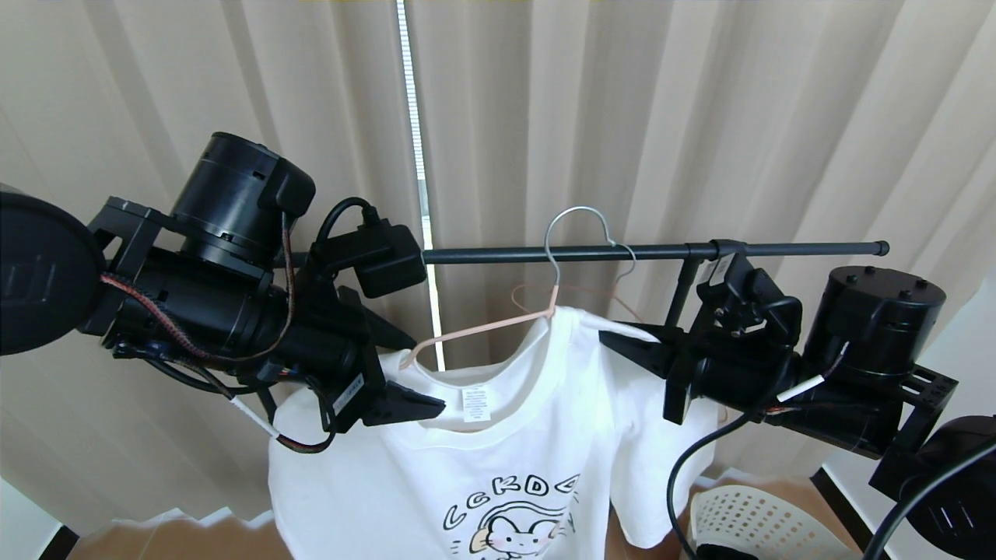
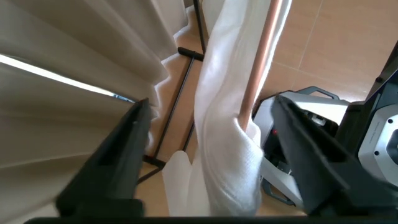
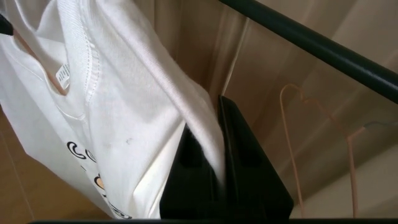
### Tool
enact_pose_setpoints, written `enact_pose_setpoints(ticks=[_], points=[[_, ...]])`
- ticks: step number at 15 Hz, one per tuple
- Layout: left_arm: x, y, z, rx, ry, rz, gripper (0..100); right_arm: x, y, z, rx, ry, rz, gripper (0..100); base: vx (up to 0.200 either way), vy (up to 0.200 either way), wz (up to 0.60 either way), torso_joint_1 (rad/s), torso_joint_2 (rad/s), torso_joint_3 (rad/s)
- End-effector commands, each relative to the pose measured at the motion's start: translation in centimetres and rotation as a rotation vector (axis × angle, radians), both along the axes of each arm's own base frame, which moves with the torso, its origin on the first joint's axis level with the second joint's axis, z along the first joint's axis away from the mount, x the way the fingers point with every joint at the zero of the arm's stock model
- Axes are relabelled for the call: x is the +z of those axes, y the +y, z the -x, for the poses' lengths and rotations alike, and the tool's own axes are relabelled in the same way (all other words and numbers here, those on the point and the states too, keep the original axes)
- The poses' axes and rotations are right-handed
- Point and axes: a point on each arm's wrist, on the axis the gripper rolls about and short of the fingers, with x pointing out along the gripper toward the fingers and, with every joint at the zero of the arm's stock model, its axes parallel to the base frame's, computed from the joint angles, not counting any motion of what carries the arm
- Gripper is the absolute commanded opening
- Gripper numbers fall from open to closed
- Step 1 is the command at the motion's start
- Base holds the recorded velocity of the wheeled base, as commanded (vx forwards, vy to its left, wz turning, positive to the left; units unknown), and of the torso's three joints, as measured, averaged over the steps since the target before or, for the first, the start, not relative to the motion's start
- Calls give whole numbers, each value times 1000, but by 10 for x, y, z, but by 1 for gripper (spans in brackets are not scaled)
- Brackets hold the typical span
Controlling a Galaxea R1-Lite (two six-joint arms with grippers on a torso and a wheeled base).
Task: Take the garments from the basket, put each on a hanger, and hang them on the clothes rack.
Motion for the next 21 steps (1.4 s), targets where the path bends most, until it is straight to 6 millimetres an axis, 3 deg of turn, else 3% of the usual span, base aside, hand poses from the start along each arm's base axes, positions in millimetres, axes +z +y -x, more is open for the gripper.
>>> enact_pose_setpoints(ticks=[1,13,14,21], points=[[-1,0,0,0,3,-2,0,1,0,0,1,-3,-1,0,0,0,0,0,0,0],[8,4,7,2,-27,14,0,1,0,-1,-6,0,1,0,0,0,0,0,0,0],[9,5,8,2,-31,16,0,1,0,-1,-6,1,2,100,0,0,0,0,0,0],[14,9,11,12,-46,26,0,2,-17,-2,-34,-50,48,100,0,0,0,0,0,0]])
